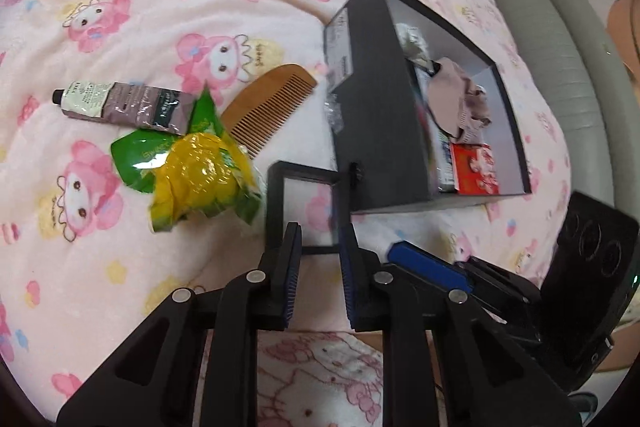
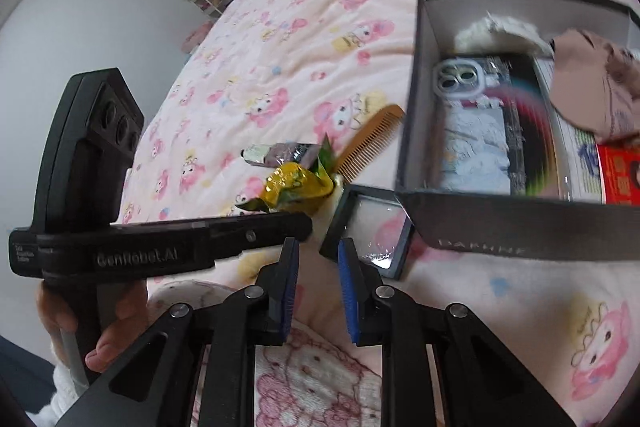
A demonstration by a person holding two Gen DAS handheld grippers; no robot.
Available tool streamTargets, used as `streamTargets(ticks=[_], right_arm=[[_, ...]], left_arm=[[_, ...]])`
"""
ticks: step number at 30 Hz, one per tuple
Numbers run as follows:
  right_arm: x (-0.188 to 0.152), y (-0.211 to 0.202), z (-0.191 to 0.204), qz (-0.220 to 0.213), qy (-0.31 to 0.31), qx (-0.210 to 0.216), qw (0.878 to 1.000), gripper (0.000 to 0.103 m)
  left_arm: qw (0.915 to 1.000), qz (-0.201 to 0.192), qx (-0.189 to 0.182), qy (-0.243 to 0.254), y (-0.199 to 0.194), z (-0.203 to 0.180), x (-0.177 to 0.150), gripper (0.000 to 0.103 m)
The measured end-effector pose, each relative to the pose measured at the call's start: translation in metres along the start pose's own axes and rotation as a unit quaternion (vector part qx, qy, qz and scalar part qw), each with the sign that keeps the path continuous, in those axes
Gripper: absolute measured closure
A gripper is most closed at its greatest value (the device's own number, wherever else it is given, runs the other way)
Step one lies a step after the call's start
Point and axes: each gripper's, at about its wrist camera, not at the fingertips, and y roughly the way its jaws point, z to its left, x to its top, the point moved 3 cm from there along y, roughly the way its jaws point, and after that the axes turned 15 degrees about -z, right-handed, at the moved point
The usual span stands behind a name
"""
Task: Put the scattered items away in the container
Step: 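Close the left gripper on the black-framed mirror's edge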
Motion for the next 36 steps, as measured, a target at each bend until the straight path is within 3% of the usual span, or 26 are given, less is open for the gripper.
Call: streamTargets(ticks=[4, 8, 12, 16, 24, 26, 33, 36], right_arm=[[-0.004, 0.002, -0.017, 0.002, -0.004, -0.043, 0.999, 0.085], [-0.006, 0.011, -0.035, 0.016, 0.014, -0.059, 0.998, 0.085], [-0.008, 0.019, -0.044, 0.022, 0.024, -0.067, 0.997, 0.084], [-0.008, 0.024, -0.051, 0.027, 0.03, -0.07, 0.997, 0.084], [-0.014, 0.036, -0.06, 0.041, 0.043, -0.075, 0.995, 0.084], [-0.016, 0.04, -0.061, 0.046, 0.043, -0.075, 0.995, 0.084], [-0.017, 0.048, -0.066, 0.05, 0.054, -0.066, 0.995, 0.083], [-0.019, 0.053, -0.064, 0.052, 0.052, -0.053, 0.996, 0.082]], left_arm=[[0.9998, 0.014, 0.007, -0.013, 0.01, 0.004, -0.001, 0.085], [0.9989, 0.014, 0.045, 0.004, 0.021, 0.002, 0.0, 0.08], [0.9954, 0.01, 0.085, 0.043, 0.03, -0.004, 0.001, 0.078], [0.9949, 0.016, 0.089, 0.045, 0.039, -0.004, 0.001, 0.077], [0.9887, 0.008, 0.129, 0.076, 0.049, -0.011, 0.0, 0.064], [0.9887, 0.007, 0.13, 0.075, 0.05, -0.01, 0.0, 0.057], [0.9899, 0.046, 0.118, 0.064, 0.068, -0.01, -0.007, 0.056], [0.99, 0.041, 0.118, 0.065, 0.065, -0.01, -0.009, 0.058]])
